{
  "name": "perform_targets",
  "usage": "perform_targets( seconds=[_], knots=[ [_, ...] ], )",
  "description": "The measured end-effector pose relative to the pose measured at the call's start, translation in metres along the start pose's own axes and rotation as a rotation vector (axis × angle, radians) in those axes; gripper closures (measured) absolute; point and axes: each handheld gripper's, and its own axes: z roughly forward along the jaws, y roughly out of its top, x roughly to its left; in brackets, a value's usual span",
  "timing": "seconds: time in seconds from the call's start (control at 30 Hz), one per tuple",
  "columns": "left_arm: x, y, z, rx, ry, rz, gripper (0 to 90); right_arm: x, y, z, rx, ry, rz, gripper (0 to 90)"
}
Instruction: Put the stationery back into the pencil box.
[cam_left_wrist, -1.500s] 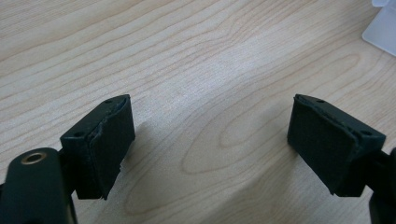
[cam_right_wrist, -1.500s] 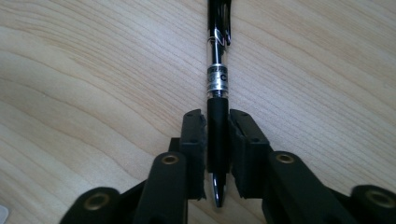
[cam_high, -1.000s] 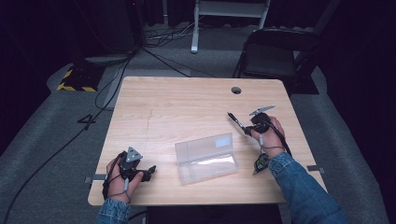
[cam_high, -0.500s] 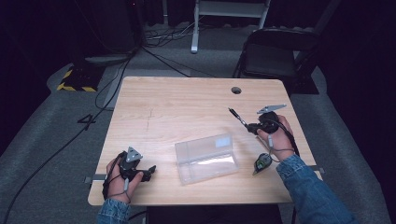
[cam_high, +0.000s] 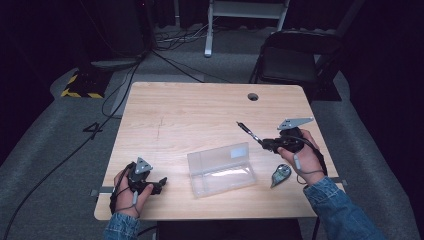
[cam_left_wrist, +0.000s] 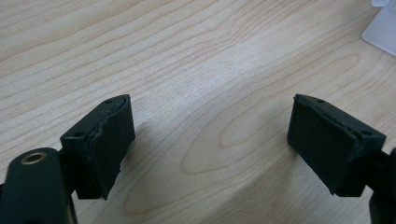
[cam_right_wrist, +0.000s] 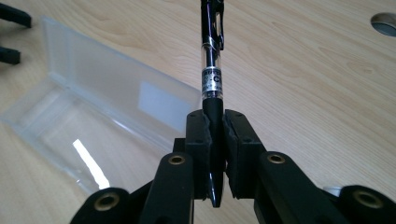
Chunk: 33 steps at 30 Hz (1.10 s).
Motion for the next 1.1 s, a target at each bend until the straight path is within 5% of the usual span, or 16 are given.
perform_targets(
  seconds=[0.37, 0.63, 1.1],
  knots=[
    [0.0, 0.0, 0.0, 0.0, 0.0, 0.0, 15.3, 0.028, 0.001, 0.001, 0.037, 0.095, -0.077, 81.5],
    [0.0, 0.0, 0.0, 0.0, 0.0, 0.0, 15.3, 0.044, 0.002, 0.013, 0.105, 0.164, -0.156, 81.4],
    [0.0, 0.0, 0.0, 0.001, 0.0, 0.001, 15.3, 0.065, -0.007, 0.039, 0.194, 0.238, -0.226, 81.4]
  ],
)
